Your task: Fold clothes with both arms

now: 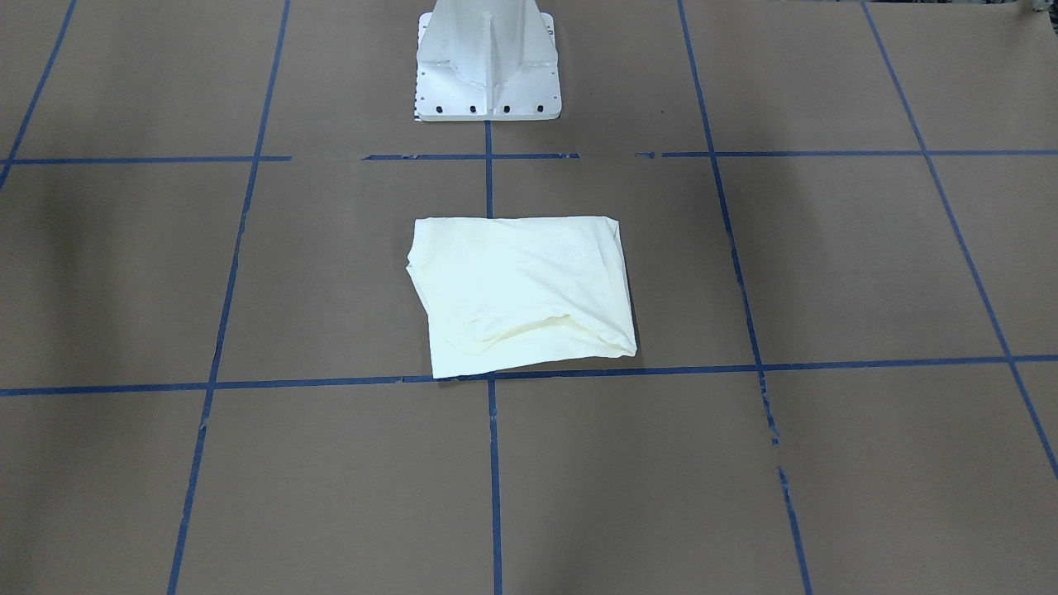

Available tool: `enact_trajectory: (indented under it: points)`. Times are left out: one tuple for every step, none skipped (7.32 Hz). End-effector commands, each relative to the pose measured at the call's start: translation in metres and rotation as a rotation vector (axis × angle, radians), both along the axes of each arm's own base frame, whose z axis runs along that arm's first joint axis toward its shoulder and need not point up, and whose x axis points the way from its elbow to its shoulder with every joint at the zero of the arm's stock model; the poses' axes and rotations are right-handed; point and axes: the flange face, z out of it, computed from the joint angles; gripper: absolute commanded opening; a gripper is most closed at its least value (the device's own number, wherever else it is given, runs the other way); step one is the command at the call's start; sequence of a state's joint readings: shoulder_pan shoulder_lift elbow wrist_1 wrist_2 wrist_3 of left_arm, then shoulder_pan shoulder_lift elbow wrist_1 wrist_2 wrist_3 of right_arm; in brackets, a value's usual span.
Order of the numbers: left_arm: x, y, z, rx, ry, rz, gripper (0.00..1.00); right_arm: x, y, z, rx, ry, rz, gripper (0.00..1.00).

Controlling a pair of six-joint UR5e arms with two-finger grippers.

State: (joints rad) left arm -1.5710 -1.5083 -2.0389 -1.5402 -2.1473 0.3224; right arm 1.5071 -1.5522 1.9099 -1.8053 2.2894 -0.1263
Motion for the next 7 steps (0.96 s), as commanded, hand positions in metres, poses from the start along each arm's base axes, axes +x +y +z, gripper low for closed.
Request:
enact_trajectory:
  points:
    - [-0.034, 0.033, 0.078, -0.135, 0.027, -0.032, 1.0, 0.034, 0.104, 0.094, -0.115, -0.033, 0.042, 1.0]
    - [-0.049, 0.038, 0.09, -0.153, 0.033, -0.057, 1.0, 0.051, 0.125, 0.111, -0.148, -0.046, 0.088, 1.0]
    - [-0.048, 0.068, 0.124, -0.234, 0.055, -0.065, 1.0, 0.06, 0.147, 0.123, -0.179, -0.049, 0.119, 1.0]
    - [-0.035, 0.088, 0.138, -0.296, 0.181, -0.06, 1.0, 0.07, 0.154, 0.121, -0.181, -0.091, 0.157, 1.0]
    - [-0.033, 0.089, 0.14, -0.404, 0.246, -0.187, 1.0, 0.071, 0.151, 0.119, -0.17, -0.095, 0.156, 1.0]
    - [-0.03, 0.088, 0.139, -0.438, 0.256, -0.227, 1.0, 0.071, 0.154, 0.122, -0.178, -0.09, 0.155, 1.0]
    - [-0.02, 0.084, 0.137, -0.403, 0.223, -0.193, 1.0, 0.071, 0.155, 0.125, -0.188, -0.087, 0.155, 1.0]
